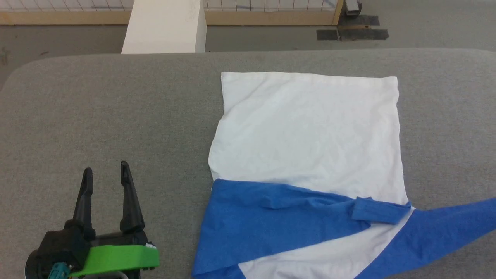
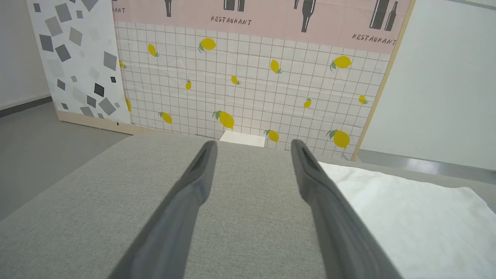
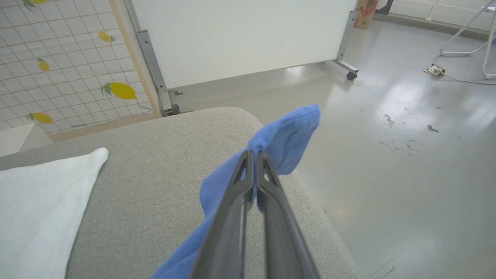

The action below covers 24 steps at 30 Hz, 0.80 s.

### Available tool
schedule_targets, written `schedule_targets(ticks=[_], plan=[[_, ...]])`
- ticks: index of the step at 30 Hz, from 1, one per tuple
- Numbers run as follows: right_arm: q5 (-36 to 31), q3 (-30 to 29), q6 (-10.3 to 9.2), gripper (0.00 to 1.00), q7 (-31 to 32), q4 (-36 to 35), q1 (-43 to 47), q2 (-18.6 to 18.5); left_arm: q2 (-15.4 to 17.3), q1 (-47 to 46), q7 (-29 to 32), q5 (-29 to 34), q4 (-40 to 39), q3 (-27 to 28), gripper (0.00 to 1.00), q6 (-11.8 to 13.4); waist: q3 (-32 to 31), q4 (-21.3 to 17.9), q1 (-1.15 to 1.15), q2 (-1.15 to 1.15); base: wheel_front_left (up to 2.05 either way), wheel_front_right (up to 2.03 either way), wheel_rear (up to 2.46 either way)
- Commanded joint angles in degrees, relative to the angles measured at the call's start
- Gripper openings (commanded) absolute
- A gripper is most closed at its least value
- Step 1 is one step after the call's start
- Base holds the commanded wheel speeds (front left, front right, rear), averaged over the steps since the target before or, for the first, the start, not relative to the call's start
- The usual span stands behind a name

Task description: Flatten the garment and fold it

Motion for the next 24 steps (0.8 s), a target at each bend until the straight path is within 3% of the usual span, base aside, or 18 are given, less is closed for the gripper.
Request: schedule_targets(ticks=[1, 9, 16, 24], plan=[[-0.07, -0.26, -0.1, 0.0, 0.11, -1.9, 0.88, 0.57, 0.49, 0.84, 0.12, -0.35, -0.19, 0.31, 1.0, 0.36, -2.25, -0.75, 0.0, 0.0, 0.0, 0.0, 0.0], [3.2, 6.39, -0.1, 0.0, 0.92, -11.1, 1.0, 0.51, 0.33, 1.39, 0.11, -0.66, -0.44, -0.27, 1.0, 0.23, -2.96, 0.45, 0.0, 0.0, 0.0, 0.0, 0.0], [6.93, 19.49, -0.1, 0.0, 3.08, -18.78, -0.28, -0.72, 0.08, 1.11, 0.34, -0.8, 0.34, -1.37, 1.0, -0.21, -4.41, 2.96, 0.0, 0.0, 0.0, 0.0, 0.0], [9.31, 38.05, -0.1, 0.0, 7.27, -27.07, -1.6, 0.68, 0.31, 1.83, 0.72, -1.0, 0.4, -1.65, 1.0, -0.03, -6.01, 5.82, 0.0, 0.0, 0.0, 0.0, 0.0]])
